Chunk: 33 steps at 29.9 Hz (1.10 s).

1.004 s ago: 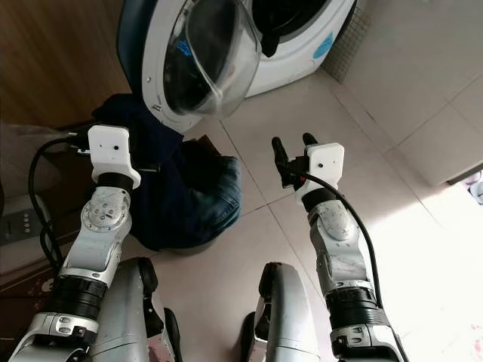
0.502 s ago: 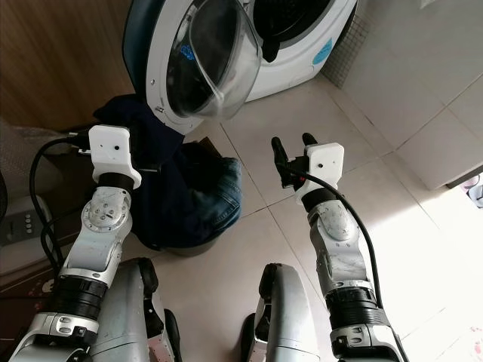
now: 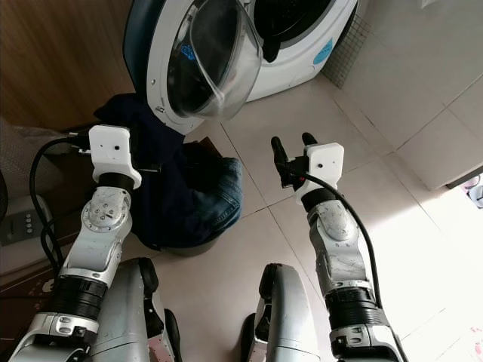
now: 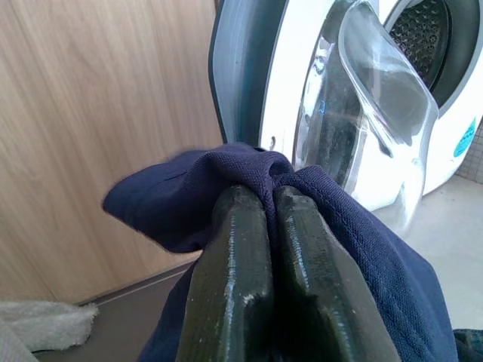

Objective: Clothes washing

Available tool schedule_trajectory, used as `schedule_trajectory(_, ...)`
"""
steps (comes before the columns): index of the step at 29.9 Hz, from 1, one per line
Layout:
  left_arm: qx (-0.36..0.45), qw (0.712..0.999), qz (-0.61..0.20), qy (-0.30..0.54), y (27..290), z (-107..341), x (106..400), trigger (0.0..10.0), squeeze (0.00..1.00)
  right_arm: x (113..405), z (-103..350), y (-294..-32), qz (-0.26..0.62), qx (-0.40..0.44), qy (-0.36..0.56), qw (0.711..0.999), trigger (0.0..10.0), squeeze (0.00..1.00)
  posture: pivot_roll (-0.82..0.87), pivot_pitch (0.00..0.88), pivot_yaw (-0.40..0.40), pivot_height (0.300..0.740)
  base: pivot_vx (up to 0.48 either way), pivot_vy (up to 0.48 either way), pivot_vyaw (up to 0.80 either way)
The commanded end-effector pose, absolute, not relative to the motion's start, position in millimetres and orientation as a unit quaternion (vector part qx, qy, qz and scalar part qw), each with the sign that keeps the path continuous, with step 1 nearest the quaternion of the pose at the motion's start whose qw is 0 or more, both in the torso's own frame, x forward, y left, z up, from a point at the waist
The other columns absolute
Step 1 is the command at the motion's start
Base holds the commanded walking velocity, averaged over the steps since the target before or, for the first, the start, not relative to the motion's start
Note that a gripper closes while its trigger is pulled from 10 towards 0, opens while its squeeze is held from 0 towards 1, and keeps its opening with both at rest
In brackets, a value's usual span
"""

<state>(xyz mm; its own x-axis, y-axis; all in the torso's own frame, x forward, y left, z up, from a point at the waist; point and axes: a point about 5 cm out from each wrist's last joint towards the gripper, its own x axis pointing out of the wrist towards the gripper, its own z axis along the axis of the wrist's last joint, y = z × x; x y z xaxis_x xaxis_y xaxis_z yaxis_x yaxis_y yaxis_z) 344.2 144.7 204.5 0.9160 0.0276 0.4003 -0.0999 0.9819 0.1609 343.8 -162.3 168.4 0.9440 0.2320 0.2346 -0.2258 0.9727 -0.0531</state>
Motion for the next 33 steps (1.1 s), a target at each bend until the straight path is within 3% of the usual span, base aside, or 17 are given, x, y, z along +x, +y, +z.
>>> schedule_trajectory(1,0.087,0.973,0.025,-0.213,141.9,208.9,340.6,10.0,0.0,341.0,167.6,-168.3,0.104,0.0,-0.123,0.987,10.0,0.0,0.1,0.278,-0.1,0.591,0.0,0.0,0.0)
schedule_trajectory(20,0.091,0.974,0.023,-0.208,143.7,206.5,343.6,10.0,0.0,343.7,162.8,-164.1,0.102,0.004,-0.118,0.988,10.0,0.0,0.12,0.246,-0.069,0.693,0.0,0.0,0.0)
schedule_trajectory(29,0.094,0.973,0.023,-0.208,144.9,206.9,344.5,10.0,0.0,344.3,162.1,-163.2,0.101,0.005,-0.118,0.988,10.0,0.0,0.13,0.236,-0.062,0.697,0.0,0.0,0.0)
schedule_trajectory(30,0.1,0.972,0.027,-0.21,150.7,211.4,349.2,10.0,0.0,349.2,163.3,-158.0,0.102,0.011,-0.121,0.987,10.0,0.0,0.16,0.178,-0.03,0.706,0.0,0.0,0.0)
schedule_trajectory(33,0.105,0.971,0.032,-0.214,155.9,216.7,353.9,10.0,0.0,354.5,166.0,-153.0,0.103,0.019,-0.126,0.987,10.0,0.0,0.16,0.169,-0.028,0.715,0.0,0.0,0.0)
